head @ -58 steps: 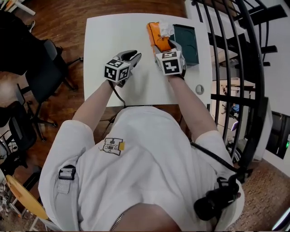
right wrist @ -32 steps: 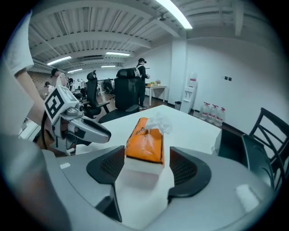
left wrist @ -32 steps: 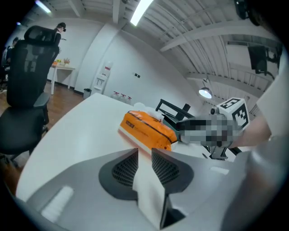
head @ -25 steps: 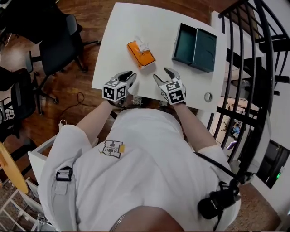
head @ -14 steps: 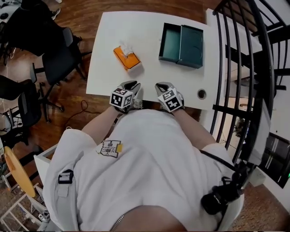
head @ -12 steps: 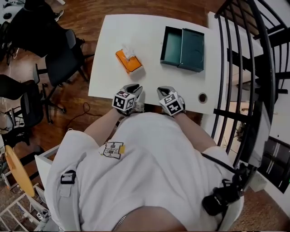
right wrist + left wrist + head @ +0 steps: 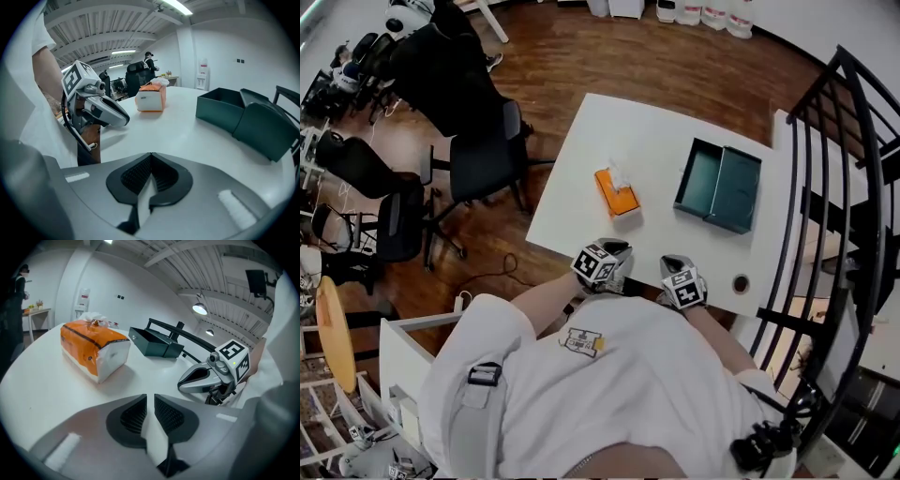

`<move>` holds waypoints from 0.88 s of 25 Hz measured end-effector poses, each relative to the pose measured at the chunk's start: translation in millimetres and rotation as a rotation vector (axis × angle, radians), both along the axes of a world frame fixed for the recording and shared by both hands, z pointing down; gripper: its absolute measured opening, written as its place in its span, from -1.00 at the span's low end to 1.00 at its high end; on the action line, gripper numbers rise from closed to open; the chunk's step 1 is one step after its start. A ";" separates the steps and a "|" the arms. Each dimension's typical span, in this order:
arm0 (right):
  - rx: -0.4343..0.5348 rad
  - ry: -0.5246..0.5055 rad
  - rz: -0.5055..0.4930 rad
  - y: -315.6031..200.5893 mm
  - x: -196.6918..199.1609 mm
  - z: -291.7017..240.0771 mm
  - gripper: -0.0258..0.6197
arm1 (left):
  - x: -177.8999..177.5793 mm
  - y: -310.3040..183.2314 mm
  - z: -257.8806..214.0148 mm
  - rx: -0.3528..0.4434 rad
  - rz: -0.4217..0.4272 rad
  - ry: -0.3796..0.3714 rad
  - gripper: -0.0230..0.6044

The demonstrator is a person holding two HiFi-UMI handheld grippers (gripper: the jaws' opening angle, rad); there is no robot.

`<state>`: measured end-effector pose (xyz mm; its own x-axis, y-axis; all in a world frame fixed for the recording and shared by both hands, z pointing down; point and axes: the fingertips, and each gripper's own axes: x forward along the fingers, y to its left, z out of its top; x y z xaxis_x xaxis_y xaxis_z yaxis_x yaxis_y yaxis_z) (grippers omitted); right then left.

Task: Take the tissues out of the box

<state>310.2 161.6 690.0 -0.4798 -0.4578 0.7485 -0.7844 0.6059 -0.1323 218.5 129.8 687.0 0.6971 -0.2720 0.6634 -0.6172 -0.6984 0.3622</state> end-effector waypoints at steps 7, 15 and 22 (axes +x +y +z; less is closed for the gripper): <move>0.013 -0.017 0.032 4.6 8.4 0.1 -0.92 | 3.6 1.4 -1.9 0.015 0.000 0.011 -0.77; 0.028 0.001 0.033 0.7 -0.5 -1.6 -0.92 | -8.8 -3.2 1.2 0.019 0.000 0.015 -0.80; 0.029 0.005 0.044 1.4 3.5 -16.0 -0.92 | -8.0 -0.5 -12.7 0.029 -0.006 0.016 -0.82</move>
